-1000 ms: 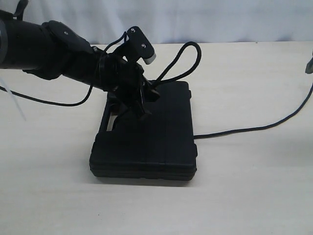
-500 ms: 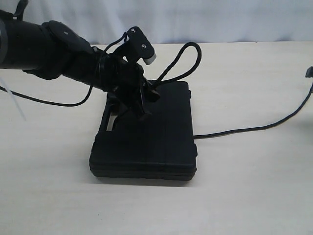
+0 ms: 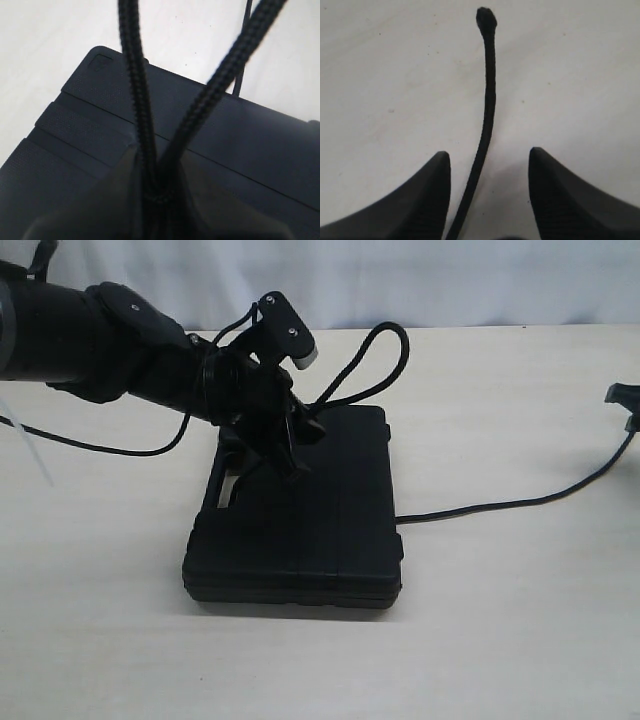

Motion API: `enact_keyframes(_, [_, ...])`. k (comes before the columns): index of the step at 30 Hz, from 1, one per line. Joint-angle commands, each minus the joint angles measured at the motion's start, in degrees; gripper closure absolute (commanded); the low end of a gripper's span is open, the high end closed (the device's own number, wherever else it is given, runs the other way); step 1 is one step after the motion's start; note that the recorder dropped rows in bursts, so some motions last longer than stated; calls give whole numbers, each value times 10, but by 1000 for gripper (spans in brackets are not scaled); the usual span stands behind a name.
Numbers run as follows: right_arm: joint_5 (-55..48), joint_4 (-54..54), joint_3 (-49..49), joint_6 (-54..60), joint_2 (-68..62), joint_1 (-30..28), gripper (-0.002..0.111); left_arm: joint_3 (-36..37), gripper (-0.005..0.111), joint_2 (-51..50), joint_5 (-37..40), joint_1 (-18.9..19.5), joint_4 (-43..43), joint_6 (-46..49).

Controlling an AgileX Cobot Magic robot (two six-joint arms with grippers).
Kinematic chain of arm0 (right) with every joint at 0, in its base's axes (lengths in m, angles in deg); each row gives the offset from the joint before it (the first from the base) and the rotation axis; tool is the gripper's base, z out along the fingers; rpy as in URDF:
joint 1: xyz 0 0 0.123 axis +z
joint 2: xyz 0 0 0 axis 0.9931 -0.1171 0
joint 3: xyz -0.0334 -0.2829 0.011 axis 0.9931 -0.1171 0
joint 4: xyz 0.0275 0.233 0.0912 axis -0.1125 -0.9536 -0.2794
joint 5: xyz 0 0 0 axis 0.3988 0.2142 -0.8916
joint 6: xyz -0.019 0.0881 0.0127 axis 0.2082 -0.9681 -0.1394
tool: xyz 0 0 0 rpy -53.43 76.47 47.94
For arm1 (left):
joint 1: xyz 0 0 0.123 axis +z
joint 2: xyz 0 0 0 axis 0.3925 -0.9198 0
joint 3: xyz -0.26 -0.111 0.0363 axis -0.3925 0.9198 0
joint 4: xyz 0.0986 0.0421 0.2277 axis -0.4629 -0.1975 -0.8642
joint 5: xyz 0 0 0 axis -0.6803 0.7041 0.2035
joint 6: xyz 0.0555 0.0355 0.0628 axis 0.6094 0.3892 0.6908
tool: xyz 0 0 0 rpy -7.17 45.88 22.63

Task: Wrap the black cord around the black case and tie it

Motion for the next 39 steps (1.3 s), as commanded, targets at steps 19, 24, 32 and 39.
enact_keyframes(19, [-27, -18, 113, 47, -102, -22, 62, 0, 107, -1, 1, -3, 3, -4])
enact_keyframes(24, [8, -22, 113, 47, -126, -22, 63, 0, 107, -1, 0, -3, 3, -4])
enact_keyframes(32, [-5, -23, 113, 47, -124, -18, 104, 0, 107, -1, 0, -3, 3, -4])
enact_keyframes(39, [-57, -27, 105, 79, -70, -3, 104, 0, 107, -1, 1, -3, 3, -4])
